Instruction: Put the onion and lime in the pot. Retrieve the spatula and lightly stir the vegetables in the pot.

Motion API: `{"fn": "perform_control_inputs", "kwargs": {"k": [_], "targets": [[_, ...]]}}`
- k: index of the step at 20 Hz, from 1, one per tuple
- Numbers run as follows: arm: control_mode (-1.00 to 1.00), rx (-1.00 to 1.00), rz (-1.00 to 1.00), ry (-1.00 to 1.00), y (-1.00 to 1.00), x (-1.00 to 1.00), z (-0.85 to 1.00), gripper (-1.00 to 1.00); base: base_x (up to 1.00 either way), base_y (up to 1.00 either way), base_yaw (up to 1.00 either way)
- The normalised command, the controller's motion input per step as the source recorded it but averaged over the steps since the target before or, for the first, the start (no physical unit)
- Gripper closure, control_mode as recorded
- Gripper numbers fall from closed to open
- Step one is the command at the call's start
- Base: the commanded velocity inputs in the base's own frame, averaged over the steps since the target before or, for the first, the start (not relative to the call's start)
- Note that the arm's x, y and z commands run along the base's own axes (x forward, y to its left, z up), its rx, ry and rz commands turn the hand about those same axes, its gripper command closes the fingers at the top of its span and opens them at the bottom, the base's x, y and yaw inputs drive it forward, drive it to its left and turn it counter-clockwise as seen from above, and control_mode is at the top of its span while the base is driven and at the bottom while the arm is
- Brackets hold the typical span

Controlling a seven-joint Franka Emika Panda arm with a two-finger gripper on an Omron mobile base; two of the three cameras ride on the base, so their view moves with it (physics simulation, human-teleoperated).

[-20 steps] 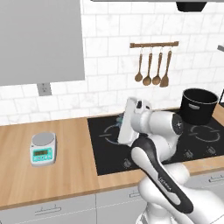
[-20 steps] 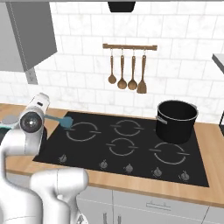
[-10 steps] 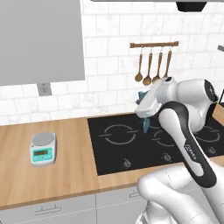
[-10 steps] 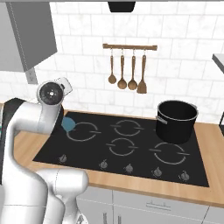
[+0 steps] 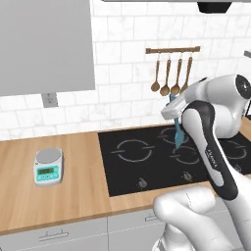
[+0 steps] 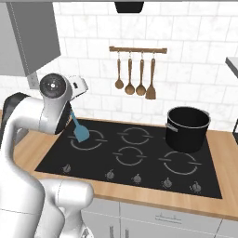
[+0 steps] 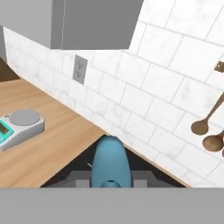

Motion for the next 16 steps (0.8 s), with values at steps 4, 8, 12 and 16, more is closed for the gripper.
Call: {"fn": "perform_control_inputs", "kwargs": {"k": [4, 8, 12, 16], "targets": [[1.0, 0.0, -0.02, -0.01, 0.0, 0.0, 0.0, 1.0, 0.0, -0.1, -0.05], [1.0, 0.0, 0.0, 0.0, 0.0, 0.0, 0.0, 1.0, 0.19, -0.85, -0.07], [1.0, 0.0, 0.0, 0.0, 0.0, 0.0, 0.0, 1.0, 0.16, -1.0, -0.02], [1.0, 0.0, 0.0, 0.0, 0.0, 0.0, 0.0, 1.0, 0.36, -1.0, 0.0]]}}
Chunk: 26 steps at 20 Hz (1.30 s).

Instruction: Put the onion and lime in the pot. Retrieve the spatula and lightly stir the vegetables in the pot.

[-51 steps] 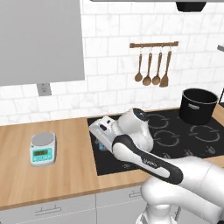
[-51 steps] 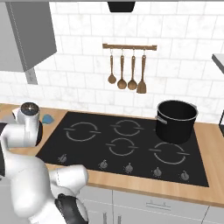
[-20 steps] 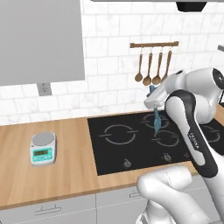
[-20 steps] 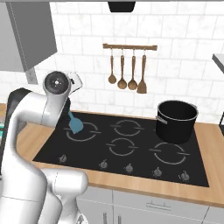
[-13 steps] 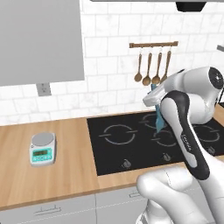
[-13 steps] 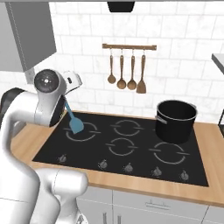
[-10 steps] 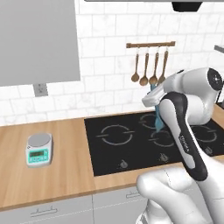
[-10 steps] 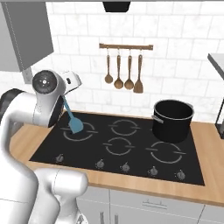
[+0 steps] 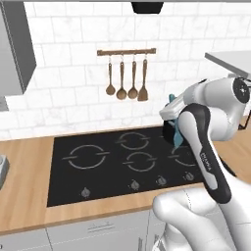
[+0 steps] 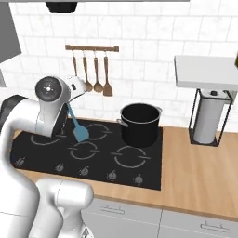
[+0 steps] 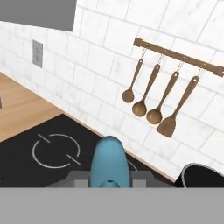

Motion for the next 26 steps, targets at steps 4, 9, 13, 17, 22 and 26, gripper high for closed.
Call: {"fn": "perform_control_inputs", "kwargs": {"k": [4, 9, 13, 17, 22, 26], "targets": [[1.0, 0.0, 0.0, 0.0, 0.0, 0.0, 0.0, 1.0, 0.4, -0.83, 0.0], [1.0, 0.0, 0.0, 0.0, 0.0, 0.0, 0.0, 1.0, 0.76, -0.66, -0.01], [1.0, 0.0, 0.0, 0.0, 0.0, 0.0, 0.0, 1.0, 1.0, -0.34, -0.12], [-1.0, 0.04, -0.11, 0.0, -0.3, 0.55, 0.56, 1.0, 0.25, -0.08, -0.03], [-1.0, 0.07, -0.2, -0.02, -0.47, 0.86, 0.61, 1.0, 0.0, 0.0, 0.0], [-1.0, 0.02, -0.2, -0.03, -0.34, 1.0, -0.03, 1.0, 0.0, 0.0, 0.0]]}}
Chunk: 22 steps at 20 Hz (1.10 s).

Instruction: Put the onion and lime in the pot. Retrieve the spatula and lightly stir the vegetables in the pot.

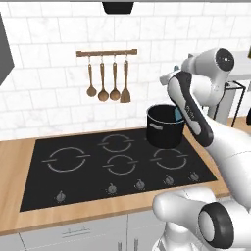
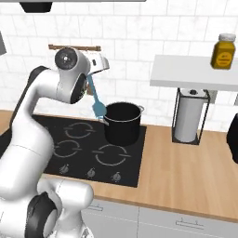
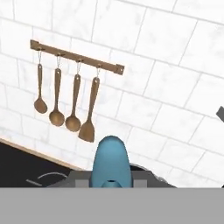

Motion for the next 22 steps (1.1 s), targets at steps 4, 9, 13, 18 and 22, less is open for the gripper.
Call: {"fn": "perform_control_inputs", "kwargs": {"k": [4, 9, 13, 18, 22], "targets": [[-1.0, 0.15, -0.17, -0.01, -0.42, 0.96, -0.34, 1.0, 0.0, 0.0, 0.0], [-1.0, 0.2, -0.15, -0.04, -0.39, 0.68, -0.38, 1.0, 0.0, 0.0, 0.0], [-1.0, 0.05, -0.14, -0.02, -0.04, 0.66, -0.48, 1.0, 0.0, 0.0, 0.0], [-1.0, 0.0, -0.16, 0.0, -0.05, 0.74, -0.28, 1.0, 0.0, 0.0, 0.0], [-1.0, 0.0, -0.16, 0.0, -0.09, 0.52, -0.23, 1.0, 0.0, 0.0, 0.0]]}}
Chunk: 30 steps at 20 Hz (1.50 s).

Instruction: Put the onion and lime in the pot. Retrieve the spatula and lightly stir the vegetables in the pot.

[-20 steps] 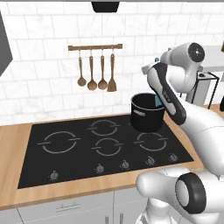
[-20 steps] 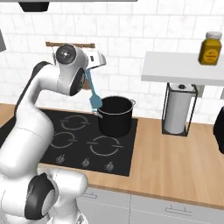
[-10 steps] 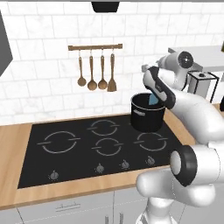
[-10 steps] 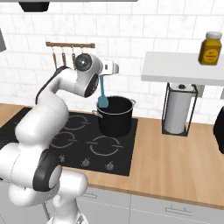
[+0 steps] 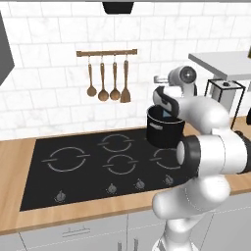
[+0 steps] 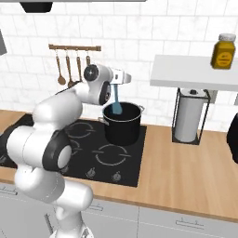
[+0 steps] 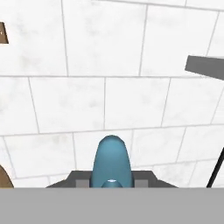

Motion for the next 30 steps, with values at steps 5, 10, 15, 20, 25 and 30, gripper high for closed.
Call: {"fn": "perform_control_inputs", "kwargs": {"k": [5, 10, 15, 20, 25, 30], "targets": [[-1.0, 0.06, -0.15, 0.02, 0.0, 0.23, -0.2, 1.0, 0.0, 0.0, 0.0], [-1.0, 0.1, -0.14, 0.07, 0.0, 0.25, -0.23, 1.0, 0.0, 0.0, 0.0], [-1.0, 0.11, -0.12, 0.1, -0.02, 0.14, -0.3, 1.0, 0.0, 0.0, 0.0], [-1.0, 0.04, -0.11, 0.02, -0.18, 0.15, -0.35, 1.0, 0.0, 0.0, 0.0], [-1.0, 0.01, -0.1, 0.0, -0.26, 0.07, -0.43, 1.0, 0.0, 0.0, 0.0], [-1.0, 0.04, -0.07, 0.01, -0.14, 0.0, -0.48, 1.0, 0.0, 0.0, 0.0]]}}
